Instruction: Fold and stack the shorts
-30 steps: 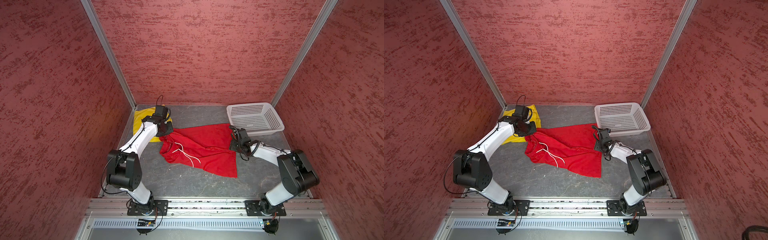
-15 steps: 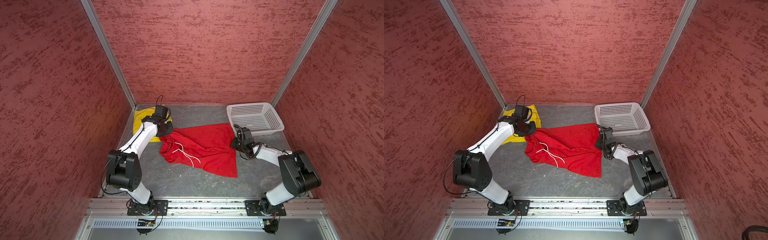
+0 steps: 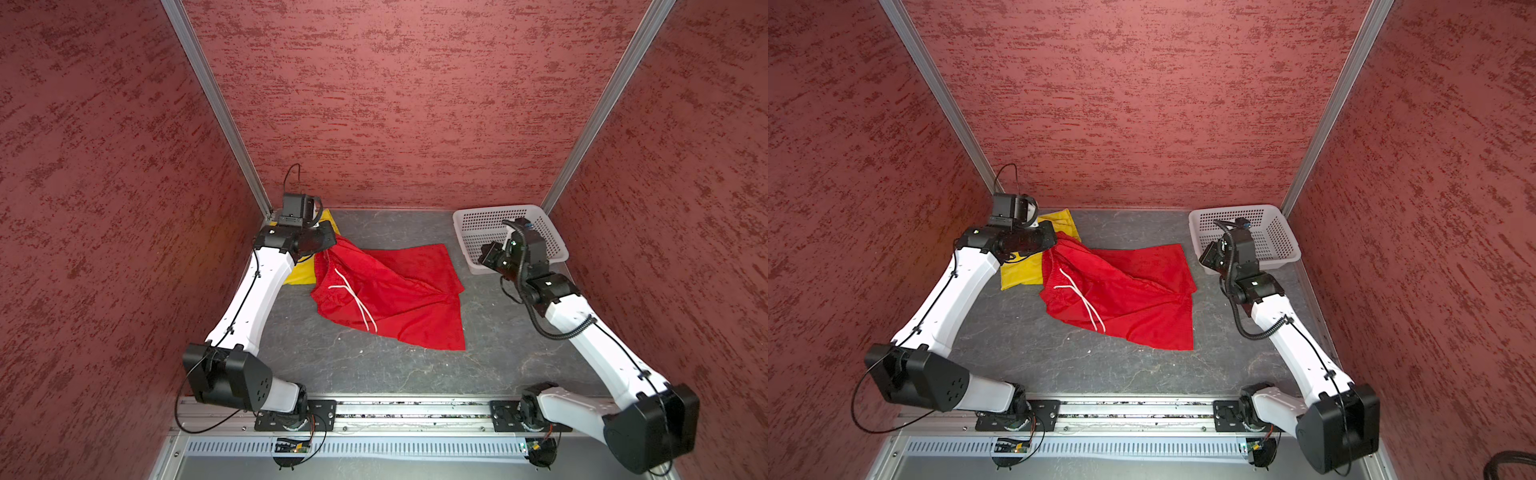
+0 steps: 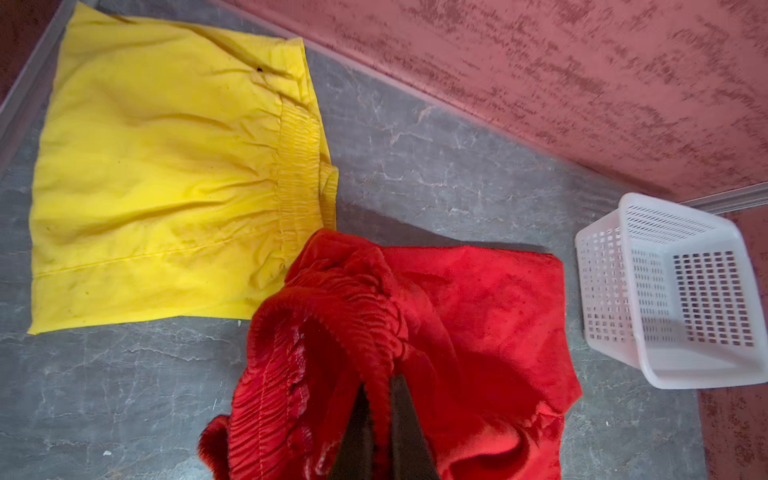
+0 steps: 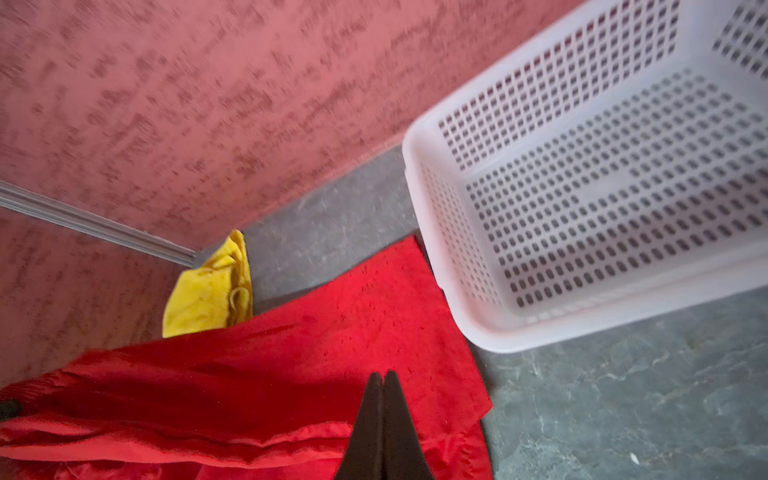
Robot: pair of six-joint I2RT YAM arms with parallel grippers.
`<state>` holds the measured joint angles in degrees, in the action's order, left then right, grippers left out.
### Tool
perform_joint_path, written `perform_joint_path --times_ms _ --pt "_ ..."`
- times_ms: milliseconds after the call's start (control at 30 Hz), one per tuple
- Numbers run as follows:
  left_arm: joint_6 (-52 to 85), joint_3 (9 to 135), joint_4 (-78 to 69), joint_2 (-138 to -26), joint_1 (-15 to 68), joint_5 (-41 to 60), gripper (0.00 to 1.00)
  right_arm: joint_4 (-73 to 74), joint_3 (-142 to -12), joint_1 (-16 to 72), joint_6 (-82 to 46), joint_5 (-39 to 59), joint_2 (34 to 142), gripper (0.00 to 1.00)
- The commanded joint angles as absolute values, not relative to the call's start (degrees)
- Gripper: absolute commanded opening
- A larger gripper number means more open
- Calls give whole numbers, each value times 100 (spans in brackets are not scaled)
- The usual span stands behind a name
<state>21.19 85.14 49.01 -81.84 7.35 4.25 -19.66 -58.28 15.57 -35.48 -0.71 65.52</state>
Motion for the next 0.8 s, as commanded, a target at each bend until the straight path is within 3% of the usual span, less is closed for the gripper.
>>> perform_joint_path --times_ms 0,100,200,400,767 --pt "2134 8448 4959 -8152 703 516 0 -2832 -5611 1529 -3556 -334 6507 22" --pt "2144 8261 4920 -8168 688 527 0 -2713 -5098 1538 -3680 -60 6563 41" --pt "2162 8152 4878 -8180 670 526 0 -2369 -4573 1558 -3777 207 6812 48" --pt "2203 8121 4905 -8230 620 483 0 -1460 -4098 1654 -3920 580 7610 51" --pt "2224 8073 4931 -8416 613 422 0 -84 -4407 1714 -4006 1041 9289 54"
